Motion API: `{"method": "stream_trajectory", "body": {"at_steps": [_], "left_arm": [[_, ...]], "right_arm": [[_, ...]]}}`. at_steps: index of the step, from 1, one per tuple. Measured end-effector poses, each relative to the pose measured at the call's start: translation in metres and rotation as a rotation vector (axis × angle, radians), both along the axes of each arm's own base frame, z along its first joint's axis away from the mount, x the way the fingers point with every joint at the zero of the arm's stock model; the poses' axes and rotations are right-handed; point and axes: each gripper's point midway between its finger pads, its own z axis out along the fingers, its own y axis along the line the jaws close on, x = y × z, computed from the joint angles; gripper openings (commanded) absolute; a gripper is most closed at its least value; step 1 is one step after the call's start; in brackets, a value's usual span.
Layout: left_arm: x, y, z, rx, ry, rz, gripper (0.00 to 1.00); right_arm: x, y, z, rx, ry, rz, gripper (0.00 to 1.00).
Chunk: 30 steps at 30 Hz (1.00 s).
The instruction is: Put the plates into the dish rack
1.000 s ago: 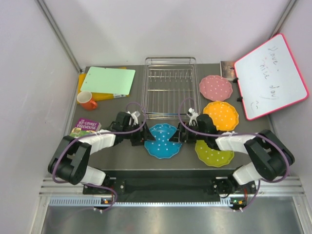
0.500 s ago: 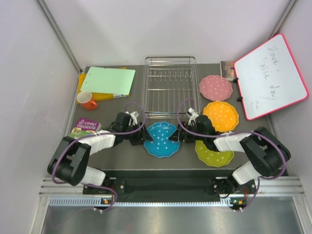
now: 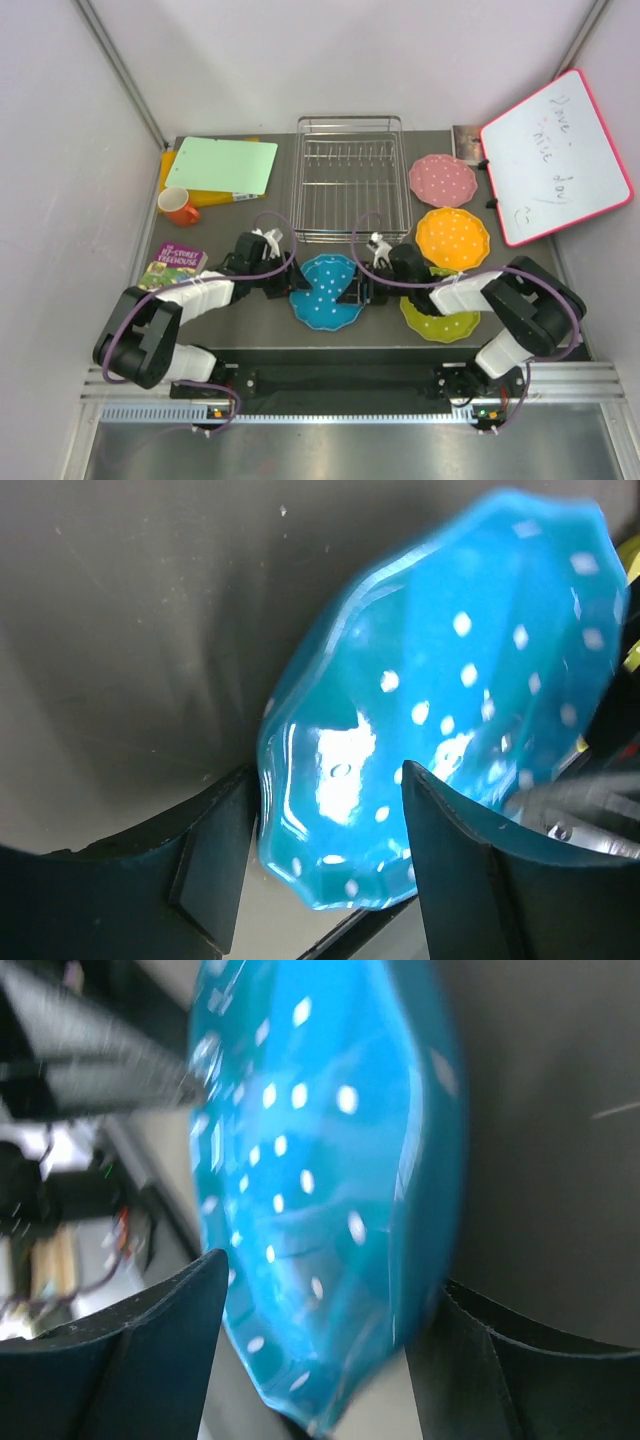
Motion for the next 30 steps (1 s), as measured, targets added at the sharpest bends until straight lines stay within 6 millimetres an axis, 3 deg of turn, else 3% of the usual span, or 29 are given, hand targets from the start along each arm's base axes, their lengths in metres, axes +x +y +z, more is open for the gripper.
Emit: {"method": "stream_trajectory", "body": {"at_steps": [3,6,12,19,21,22,23,26,28,30], "left_arm": [[-0.001,-0.001,0.000,0.000,-0.006,-0.008,0.66],[-0.004,-0.002,0.001,0.003,-0.014,-0.024,0.65],[-0.009,0.001,0.000,0.016,-0.016,-0.034,0.64],[-0.017,-0.004,0.000,0.010,0.004,-0.061,0.63],[-0.018,-0.004,0.000,0.008,0.011,-0.063,0.63],[-0.019,-0.004,0.000,0.006,0.015,-0.064,0.63],[-0.020,-0.004,0.000,0.004,0.019,-0.066,0.63],[-0.023,-0.004,-0.001,0.005,0.037,-0.070,0.72],[-0.024,-0.003,0.001,0.016,0.048,-0.074,0.85],[-0.023,0.001,0.005,0.038,0.046,-0.090,0.92]], "right_arm": [[-0.025,0.014,0.002,0.028,0.063,0.086,0.64],[-0.036,0.025,0.009,0.057,0.098,0.139,0.63],[-0.026,0.034,0.026,0.098,0.082,0.143,0.61],[-0.005,0.031,0.041,0.121,0.054,0.125,0.45],[-0.003,0.030,0.040,0.115,0.053,0.123,0.24],[-0.003,0.029,0.039,0.109,0.054,0.123,0.01],[-0.003,0.028,0.038,0.102,0.058,0.125,0.00],[-0.003,0.025,0.034,0.069,0.068,0.134,0.00],[-0.002,0.027,0.038,0.061,0.062,0.152,0.00],[0.000,0.028,0.045,0.052,0.049,0.179,0.00]]}}
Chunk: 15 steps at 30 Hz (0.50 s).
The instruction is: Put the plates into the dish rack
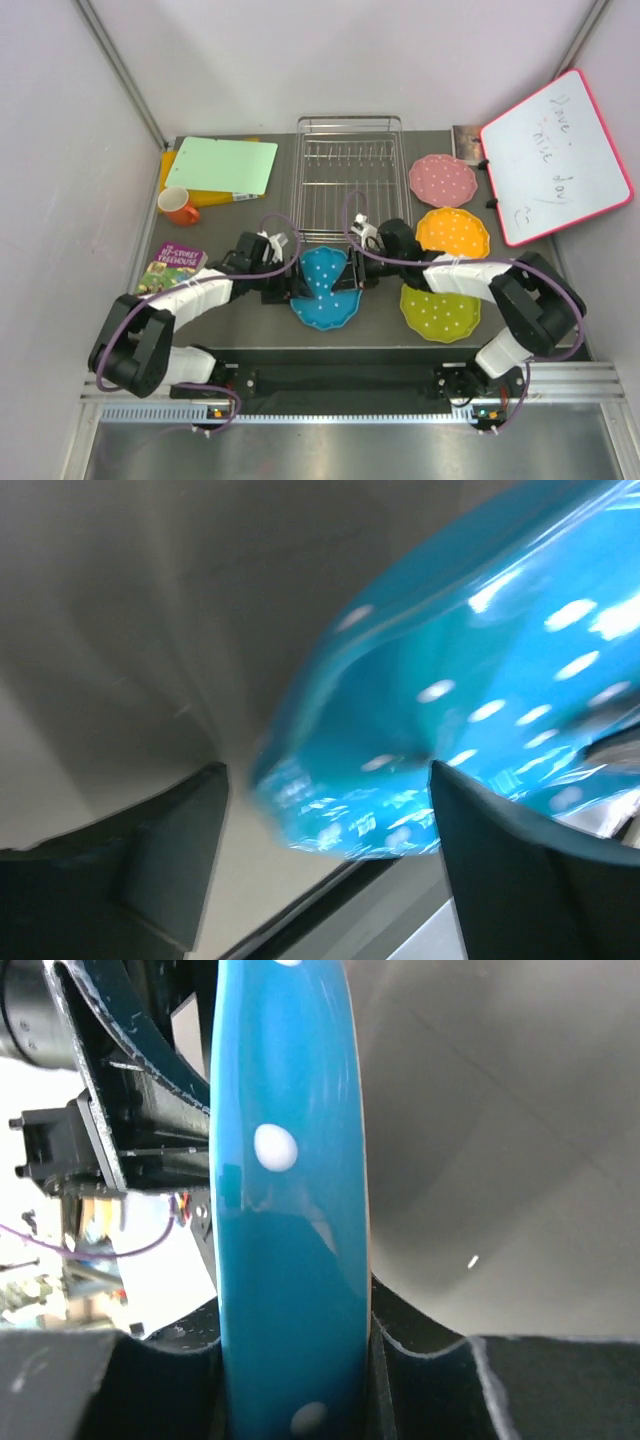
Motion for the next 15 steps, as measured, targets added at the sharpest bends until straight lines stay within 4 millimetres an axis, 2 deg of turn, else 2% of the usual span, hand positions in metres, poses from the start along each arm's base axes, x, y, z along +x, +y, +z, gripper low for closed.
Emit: {"method": "stream_trajectory", "body": {"at_steps": [1,3,4,5,9,11,13,15], "left_arm": [[-0.001,0.006,0.004,0.016,-0.003,-0.020,0.96],[0.005,0.019,0.016,0.043,-0.027,-0.034,0.97],[0.010,0.024,0.025,0.041,-0.046,-0.035,0.97],[0.018,0.030,0.040,0.024,-0.082,-0.029,0.99],[0.058,0.051,0.123,-0.042,-0.342,0.010,0.99],[0.067,0.051,0.165,-0.058,-0.477,-0.004,0.99],[0.071,0.052,0.205,-0.061,-0.609,-0.013,0.99],[0.075,0.057,0.236,-0.051,-0.724,-0.004,0.99]], "right_arm": [[0.002,0.000,0.008,-0.002,-0.017,0.018,0.00],[0.006,0.000,0.023,-0.008,-0.056,0.050,0.00],[0.011,0.001,0.042,-0.007,-0.107,0.080,0.00],[0.015,0.001,0.051,-0.003,-0.130,0.089,0.00],[0.047,0.004,0.130,0.022,-0.325,0.143,0.00],[0.066,0.000,0.170,0.032,-0.412,0.124,0.00],[0.092,-0.012,0.211,0.029,-0.496,0.056,0.00],[0.126,-0.030,0.242,-0.014,-0.573,-0.065,0.00]]}}
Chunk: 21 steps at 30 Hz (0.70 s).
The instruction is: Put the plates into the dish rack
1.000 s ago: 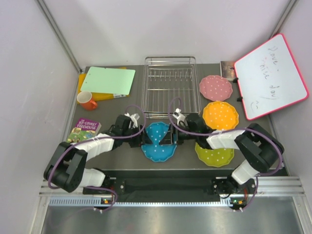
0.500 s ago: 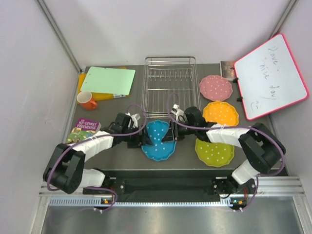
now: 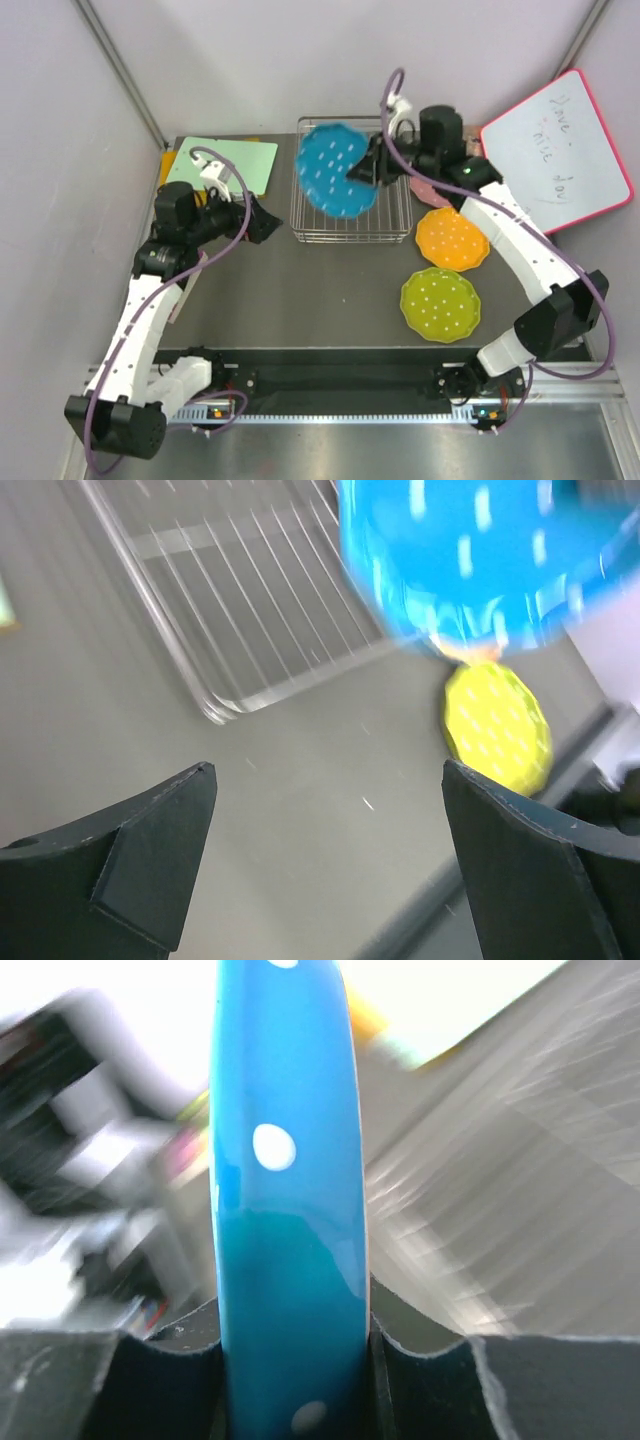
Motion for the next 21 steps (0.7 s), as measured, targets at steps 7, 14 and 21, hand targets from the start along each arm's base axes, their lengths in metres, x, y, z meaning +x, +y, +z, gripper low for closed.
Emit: {"method": "stream_trajectory", "body": {"at_steps": [7,14,21], "left_arm": [[0.019,0.031,0.015,0.065,-0.093,0.143,0.99],[0.023,0.052,0.007,0.053,-0.085,0.233,0.99],[0.022,0.059,-0.001,-0.017,-0.033,0.267,0.99]], "right_arm": [[0.127,-0.081,0.031,-0.244,-0.229,-0.623,0.00],[0.200,-0.128,-0.023,-0.529,-0.243,-0.963,0.00],[0.212,-0.150,-0.055,-0.636,-0.206,-1.047,0.00]]}}
